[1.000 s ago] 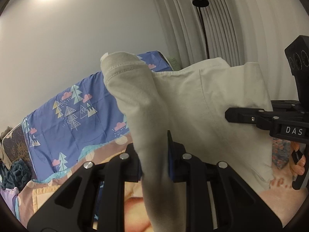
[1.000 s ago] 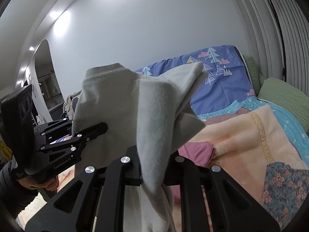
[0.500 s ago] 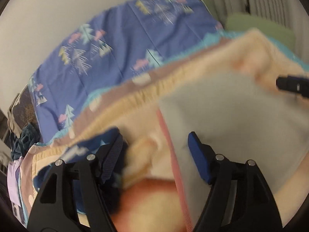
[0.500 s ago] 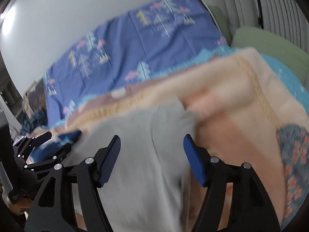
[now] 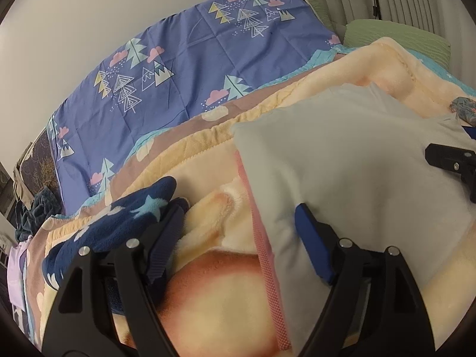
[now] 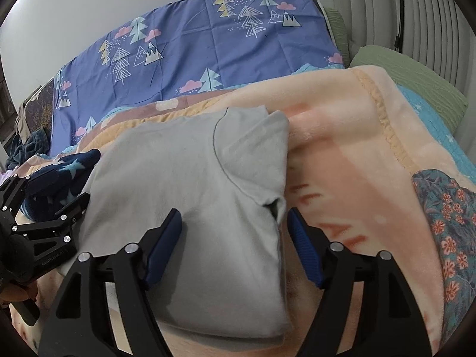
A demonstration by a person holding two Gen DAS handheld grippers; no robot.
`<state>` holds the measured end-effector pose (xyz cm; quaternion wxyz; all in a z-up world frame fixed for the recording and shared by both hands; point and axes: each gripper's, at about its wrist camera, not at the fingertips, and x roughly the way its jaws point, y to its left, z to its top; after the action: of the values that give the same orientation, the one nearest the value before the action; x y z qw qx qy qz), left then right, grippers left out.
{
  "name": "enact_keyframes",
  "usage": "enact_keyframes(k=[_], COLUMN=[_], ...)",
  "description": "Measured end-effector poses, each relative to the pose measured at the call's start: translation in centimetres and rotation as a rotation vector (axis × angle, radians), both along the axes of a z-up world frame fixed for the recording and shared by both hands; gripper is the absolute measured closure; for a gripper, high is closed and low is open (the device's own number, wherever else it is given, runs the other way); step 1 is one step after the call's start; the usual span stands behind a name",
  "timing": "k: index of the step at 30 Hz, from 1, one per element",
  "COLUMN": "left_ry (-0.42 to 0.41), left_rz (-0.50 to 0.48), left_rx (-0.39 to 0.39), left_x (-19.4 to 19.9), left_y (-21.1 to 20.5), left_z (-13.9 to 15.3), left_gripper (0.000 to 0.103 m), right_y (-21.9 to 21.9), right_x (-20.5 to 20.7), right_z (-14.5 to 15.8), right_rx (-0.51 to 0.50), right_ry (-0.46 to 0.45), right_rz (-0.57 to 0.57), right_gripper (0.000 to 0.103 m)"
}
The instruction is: Fold small clothes
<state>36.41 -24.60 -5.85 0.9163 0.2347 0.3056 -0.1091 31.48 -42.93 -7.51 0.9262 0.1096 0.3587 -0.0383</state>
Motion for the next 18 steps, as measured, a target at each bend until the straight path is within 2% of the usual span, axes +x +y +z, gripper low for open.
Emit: enact_keyframes(k=[2,7,10,12,14,18], left_ry=[0.0,0.001,-0.02,-0.044,-0.064,-0.086], left_rz=[0.009,0.033,-0.001,-0.04,-0.069,-0.086], left_rx=[-0.011,-0.019,-0.036,-0.065,-0.106,-0.178], left_x=[0.1,-1.0,-4.0,-6.9,-9.7,-15.3], left_y=[0.2,0.7,1.0,1.3,1.6,2.4], left_z=[0.0,0.9,2.3,3.5,4.5,5.9], left_gripper=[0.019,0.015,0.013,0.006,0.003,0.002], right_y=[-0.5,-2.5,-3.9,-4.1,-3.3,-1.2], right_x=[-0.2,-1.9,-4.5,-6.8,-9.4,-14.4], right_z=[-0.1,0.3,1.0,1.4,2.0,4.0], right_rx=[0.027,0.091,0.163,0.202,0.172,0.05], right_ry=[-0.003,-0.078,-0.135,-0.138,-0.139,-0.144], right_rz=[-0.015,-0.112,-0.201,-0.204,-0.186,-0.157], right_gripper=[0.022,0.021,0.021,0.021,0.021,0.019])
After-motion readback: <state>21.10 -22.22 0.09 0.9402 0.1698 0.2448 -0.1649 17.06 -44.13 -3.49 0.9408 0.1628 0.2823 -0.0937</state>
